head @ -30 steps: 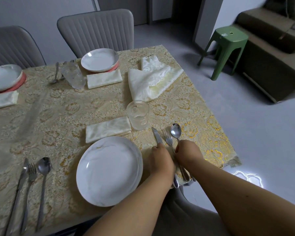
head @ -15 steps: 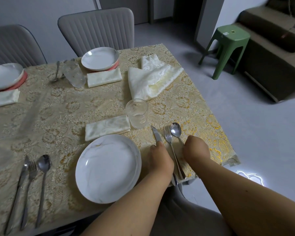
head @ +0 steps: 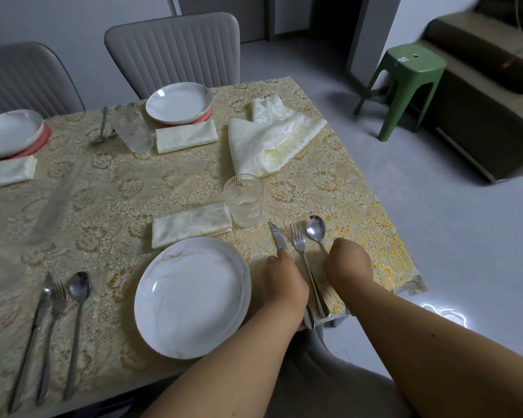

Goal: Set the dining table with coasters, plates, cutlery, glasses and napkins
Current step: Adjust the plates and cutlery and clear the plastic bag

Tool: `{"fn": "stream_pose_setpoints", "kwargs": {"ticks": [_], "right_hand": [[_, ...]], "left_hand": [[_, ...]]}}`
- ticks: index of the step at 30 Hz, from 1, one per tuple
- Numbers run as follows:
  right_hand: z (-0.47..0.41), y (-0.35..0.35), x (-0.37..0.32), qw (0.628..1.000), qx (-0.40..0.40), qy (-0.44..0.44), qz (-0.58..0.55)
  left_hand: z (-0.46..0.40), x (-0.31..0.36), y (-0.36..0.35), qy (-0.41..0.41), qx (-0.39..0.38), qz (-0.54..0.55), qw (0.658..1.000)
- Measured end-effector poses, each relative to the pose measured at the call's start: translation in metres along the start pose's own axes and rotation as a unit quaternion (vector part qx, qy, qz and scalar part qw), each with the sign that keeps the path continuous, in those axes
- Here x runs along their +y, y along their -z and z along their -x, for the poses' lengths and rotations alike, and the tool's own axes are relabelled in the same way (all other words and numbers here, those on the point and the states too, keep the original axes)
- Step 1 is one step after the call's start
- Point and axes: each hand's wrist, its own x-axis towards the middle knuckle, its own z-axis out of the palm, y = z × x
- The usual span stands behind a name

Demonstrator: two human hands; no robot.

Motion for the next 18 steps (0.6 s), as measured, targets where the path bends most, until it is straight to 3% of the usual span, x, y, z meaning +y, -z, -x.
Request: {"fn": "stream_pose_setpoints", "kwargs": {"ticks": [3,10,18], "right_hand": [[0.0,0.001,-0.001,1.0,0.014,-0.003,-0.005],[0.015,0.021,-0.048,0.983,0.151,0.067,-0.075],[0.065,0.024,-0.129,0.962,0.121,0.179,-0.169]], "left_hand": [[0.001,0.0,0.002,-0.005,-0.005,-0.01,1.0],[0.009,-0.002,0.032,-0.027,0.039,0.022,0.999],[0.045,-0.05,0.103,0.002,0.132,0.069,0.989]]}}
